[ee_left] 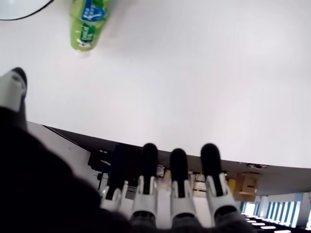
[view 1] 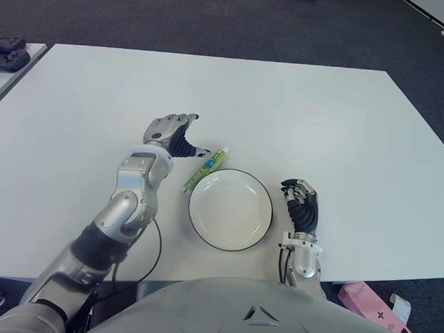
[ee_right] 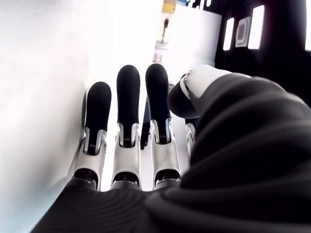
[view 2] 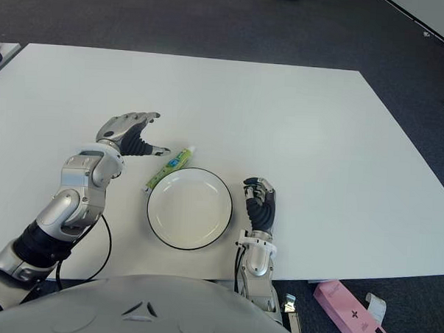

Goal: Put the toothpaste on the table into the plate.

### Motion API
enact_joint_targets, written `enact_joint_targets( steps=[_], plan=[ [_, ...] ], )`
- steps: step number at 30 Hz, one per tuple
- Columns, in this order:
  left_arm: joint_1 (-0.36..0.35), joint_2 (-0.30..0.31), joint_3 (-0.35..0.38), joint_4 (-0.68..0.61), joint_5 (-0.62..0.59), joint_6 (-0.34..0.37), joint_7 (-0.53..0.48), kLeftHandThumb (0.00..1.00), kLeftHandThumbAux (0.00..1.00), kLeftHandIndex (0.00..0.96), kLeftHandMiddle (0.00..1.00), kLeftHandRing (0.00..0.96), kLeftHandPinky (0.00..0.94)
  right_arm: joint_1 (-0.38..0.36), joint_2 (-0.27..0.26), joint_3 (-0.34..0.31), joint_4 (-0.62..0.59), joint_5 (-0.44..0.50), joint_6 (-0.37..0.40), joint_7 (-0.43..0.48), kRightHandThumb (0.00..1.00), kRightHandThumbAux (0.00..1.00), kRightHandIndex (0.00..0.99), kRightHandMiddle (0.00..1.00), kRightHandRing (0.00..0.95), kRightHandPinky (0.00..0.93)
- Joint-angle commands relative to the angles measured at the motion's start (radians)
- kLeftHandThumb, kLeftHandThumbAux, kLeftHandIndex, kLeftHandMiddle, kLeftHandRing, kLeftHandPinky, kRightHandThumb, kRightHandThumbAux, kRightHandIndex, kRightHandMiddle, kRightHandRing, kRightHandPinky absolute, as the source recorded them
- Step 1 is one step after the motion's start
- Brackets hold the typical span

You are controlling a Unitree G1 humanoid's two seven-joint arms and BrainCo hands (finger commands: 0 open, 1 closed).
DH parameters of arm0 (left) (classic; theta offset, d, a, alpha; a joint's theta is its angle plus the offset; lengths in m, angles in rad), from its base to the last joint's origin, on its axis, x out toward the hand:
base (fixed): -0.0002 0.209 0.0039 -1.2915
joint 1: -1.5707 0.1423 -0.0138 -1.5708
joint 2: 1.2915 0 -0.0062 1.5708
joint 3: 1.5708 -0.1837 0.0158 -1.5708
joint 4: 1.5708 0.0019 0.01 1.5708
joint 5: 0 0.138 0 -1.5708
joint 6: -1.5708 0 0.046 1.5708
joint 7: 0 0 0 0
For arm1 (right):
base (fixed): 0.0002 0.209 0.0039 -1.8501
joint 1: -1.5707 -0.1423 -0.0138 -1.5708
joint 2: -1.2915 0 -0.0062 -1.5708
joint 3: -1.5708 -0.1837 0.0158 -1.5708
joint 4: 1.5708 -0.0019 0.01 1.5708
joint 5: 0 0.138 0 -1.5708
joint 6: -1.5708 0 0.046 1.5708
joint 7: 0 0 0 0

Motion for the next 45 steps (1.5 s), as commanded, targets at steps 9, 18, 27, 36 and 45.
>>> enact_joint_targets(
  steps=[9, 18, 27, 36, 45],
  plan=[
    [-0.024, -0.031, -0.063, 0.039, 0.031, -0.052, -0.077, 0.000, 0.543, 0.233, 0.333, 0.320, 0.363, 0.015, 0.018, 0.009, -0.010, -0.006, 0.026, -0.003, 0.702, 0.729, 0.423, 0.462, 0.451, 0.431],
    [-0.077, -0.110, -0.119, 0.238, 0.051, -0.070, 0.000, 0.000, 0.511, 0.229, 0.335, 0.330, 0.361, 0.020, 0.020, 0.011, -0.007, -0.009, 0.021, -0.015, 0.702, 0.730, 0.424, 0.460, 0.449, 0.432],
    [-0.118, -0.122, -0.156, 0.345, 0.073, -0.087, 0.018, 0.000, 0.487, 0.189, 0.275, 0.255, 0.255, 0.027, 0.019, 0.014, -0.008, -0.015, 0.020, -0.025, 0.703, 0.730, 0.424, 0.463, 0.454, 0.439],
    [-0.157, -0.132, -0.194, 0.448, 0.089, -0.086, 0.009, 0.000, 0.481, 0.130, 0.162, 0.138, 0.169, 0.031, 0.021, 0.014, -0.001, -0.014, 0.003, -0.035, 0.702, 0.731, 0.424, 0.464, 0.455, 0.442],
    [-0.174, -0.157, -0.213, 0.550, 0.083, -0.071, 0.057, 0.000, 0.511, 0.140, 0.130, 0.114, 0.201, 0.041, 0.021, 0.017, -0.006, -0.009, 0.005, -0.034, 0.702, 0.730, 0.424, 0.464, 0.454, 0.439]
  ],
)
